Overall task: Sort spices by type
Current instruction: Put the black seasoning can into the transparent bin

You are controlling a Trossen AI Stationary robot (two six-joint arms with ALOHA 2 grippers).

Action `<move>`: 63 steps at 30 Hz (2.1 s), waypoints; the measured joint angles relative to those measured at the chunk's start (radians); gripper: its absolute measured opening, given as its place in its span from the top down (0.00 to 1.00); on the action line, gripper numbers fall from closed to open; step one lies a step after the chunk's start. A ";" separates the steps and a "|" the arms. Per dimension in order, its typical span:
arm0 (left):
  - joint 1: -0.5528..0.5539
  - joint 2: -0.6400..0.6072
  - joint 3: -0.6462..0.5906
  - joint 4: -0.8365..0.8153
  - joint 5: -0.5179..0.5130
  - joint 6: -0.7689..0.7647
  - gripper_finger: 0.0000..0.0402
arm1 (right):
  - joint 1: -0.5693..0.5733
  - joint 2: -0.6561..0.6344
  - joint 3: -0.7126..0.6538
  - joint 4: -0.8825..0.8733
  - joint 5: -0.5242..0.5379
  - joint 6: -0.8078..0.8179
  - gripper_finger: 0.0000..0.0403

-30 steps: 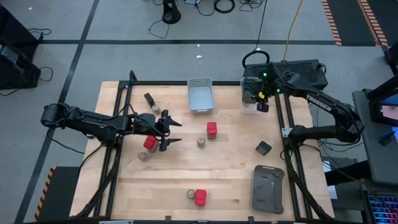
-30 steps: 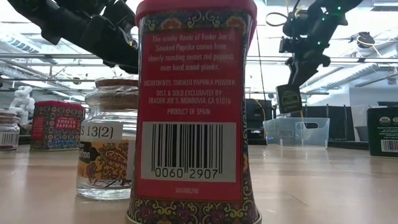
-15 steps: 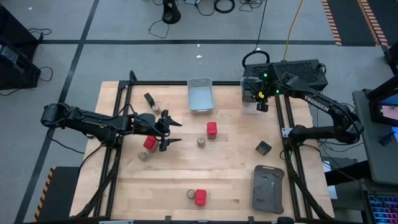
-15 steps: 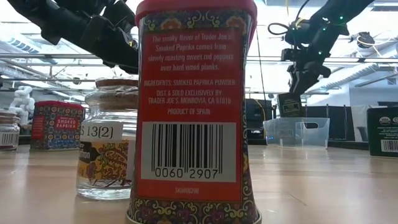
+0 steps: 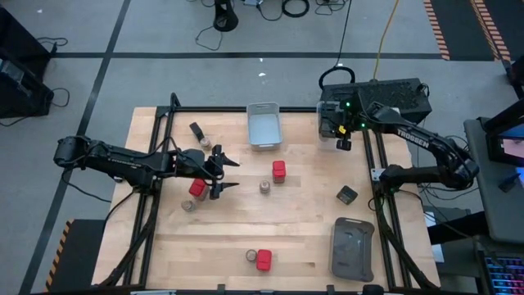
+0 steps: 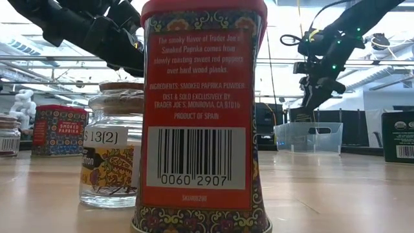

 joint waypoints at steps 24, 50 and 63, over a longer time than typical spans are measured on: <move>0.000 0.000 0.000 -0.008 0.000 0.000 0.21 | -0.001 0.136 -0.004 0.078 -0.005 0.036 0.69; 0.000 0.000 0.000 -0.007 0.000 0.000 0.21 | -0.054 0.139 -0.004 0.080 -0.058 0.117 0.66; 0.000 0.000 0.000 -0.007 0.000 0.000 0.21 | -0.054 0.139 -0.004 0.053 -0.058 0.132 0.66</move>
